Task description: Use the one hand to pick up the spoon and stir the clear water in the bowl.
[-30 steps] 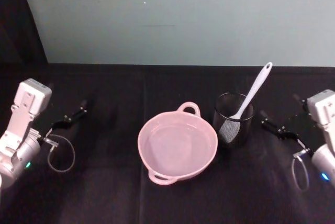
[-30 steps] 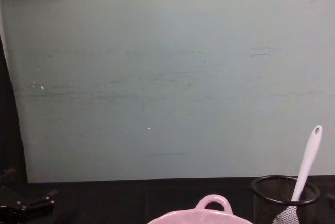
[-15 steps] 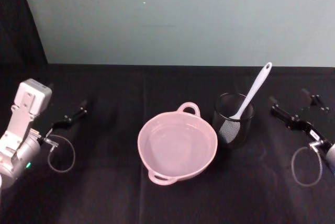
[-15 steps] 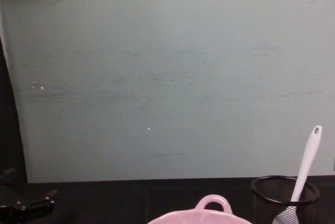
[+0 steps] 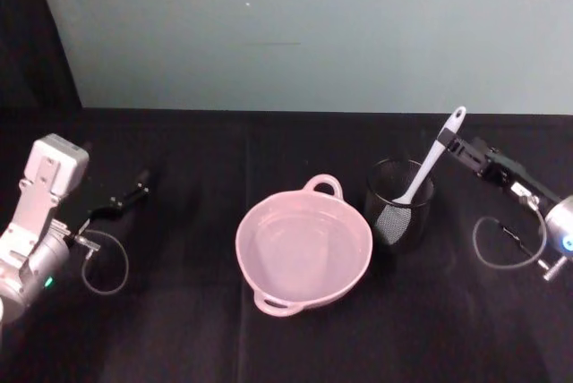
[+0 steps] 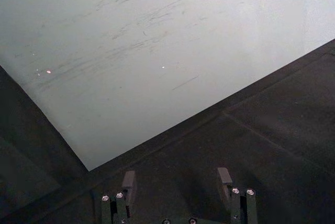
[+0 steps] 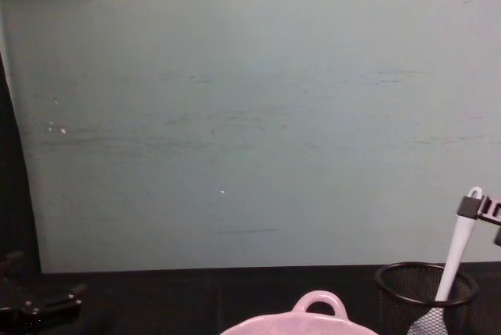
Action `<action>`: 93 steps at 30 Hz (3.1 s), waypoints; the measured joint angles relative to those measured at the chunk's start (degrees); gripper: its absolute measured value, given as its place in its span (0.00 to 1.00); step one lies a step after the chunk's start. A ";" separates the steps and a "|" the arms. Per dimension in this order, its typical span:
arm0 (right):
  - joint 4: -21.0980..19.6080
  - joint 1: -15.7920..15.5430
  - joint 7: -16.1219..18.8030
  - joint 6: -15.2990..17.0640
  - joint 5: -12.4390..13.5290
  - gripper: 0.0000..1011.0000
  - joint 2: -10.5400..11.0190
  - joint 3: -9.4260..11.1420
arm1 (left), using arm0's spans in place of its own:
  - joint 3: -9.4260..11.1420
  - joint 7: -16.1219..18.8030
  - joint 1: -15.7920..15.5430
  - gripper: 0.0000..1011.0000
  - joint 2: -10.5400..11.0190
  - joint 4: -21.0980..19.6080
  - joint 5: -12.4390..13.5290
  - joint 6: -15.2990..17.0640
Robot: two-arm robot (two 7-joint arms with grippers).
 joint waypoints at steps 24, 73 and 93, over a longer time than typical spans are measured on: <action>6.32 6.05 5.01 3.37 5.54 0.73 0.00 -4.08 | 0.00 0.00 0.00 0.99 0.00 0.00 0.00 0.00; -21.95 6.42 -2.61 -2.27 -15.29 0.12 12.81 -7.17 | 0.00 0.00 0.00 0.99 0.00 0.00 0.00 0.00; -21.73 6.43 -2.43 -2.28 -15.23 0.12 12.78 -7.16 | 0.00 0.00 0.00 0.99 0.00 0.00 0.00 0.00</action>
